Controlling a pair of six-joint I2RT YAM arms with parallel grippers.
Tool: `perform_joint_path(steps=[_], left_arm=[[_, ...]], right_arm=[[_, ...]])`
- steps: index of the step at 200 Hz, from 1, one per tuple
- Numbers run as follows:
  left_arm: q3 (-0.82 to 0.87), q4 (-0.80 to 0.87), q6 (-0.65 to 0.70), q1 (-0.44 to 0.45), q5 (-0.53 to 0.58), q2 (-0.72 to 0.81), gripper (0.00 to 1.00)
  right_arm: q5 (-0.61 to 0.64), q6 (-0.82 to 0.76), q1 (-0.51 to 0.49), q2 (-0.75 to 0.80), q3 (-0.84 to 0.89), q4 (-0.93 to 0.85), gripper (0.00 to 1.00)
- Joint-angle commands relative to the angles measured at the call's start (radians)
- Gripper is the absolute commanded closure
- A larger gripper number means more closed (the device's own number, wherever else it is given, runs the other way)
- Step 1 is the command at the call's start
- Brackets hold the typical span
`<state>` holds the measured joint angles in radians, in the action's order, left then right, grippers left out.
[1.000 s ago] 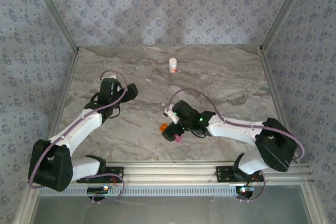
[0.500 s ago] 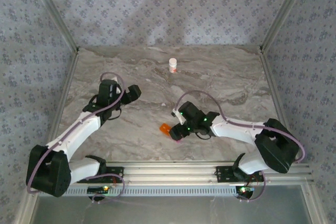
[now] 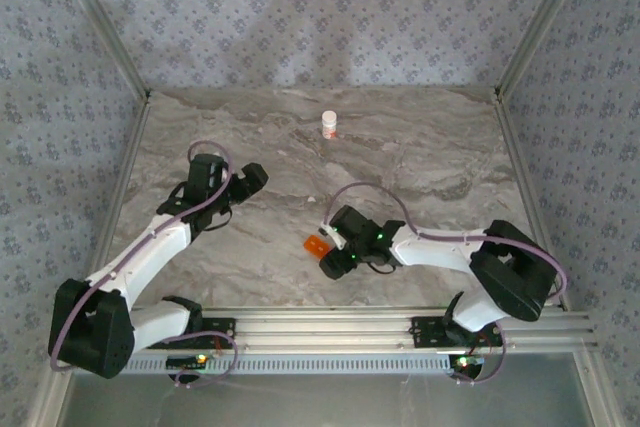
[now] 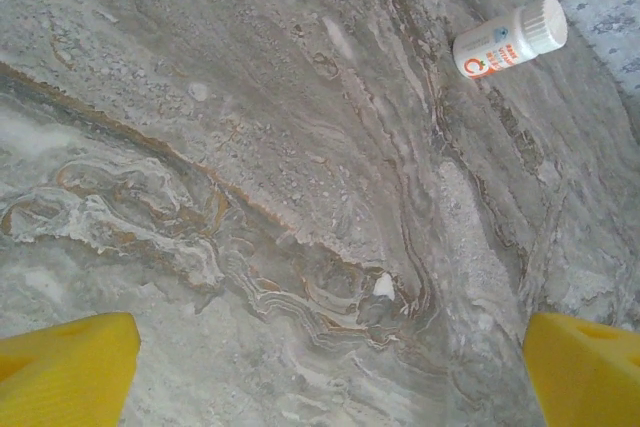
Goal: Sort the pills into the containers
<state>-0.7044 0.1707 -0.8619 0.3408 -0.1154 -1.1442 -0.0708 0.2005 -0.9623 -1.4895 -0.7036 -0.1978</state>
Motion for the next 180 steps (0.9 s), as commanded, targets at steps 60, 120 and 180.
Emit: perform_joint_path(steps=[60,120,180], left_arm=[[-0.039,0.003,-0.041,0.018,-0.045,-0.052,0.02],[-0.042,-0.002,-0.072,0.035,-0.035,-0.055,0.02],[-0.05,-0.04,-0.054,0.043,-0.095,-0.079,0.02]], right_arm=[[0.122,-0.025,-0.069,-0.052,-0.028,-0.006,0.33],[0.107,-0.023,-0.059,-0.064,-0.042,0.0,0.55],[0.023,-0.02,0.036,-0.036,-0.097,0.012,0.63]])
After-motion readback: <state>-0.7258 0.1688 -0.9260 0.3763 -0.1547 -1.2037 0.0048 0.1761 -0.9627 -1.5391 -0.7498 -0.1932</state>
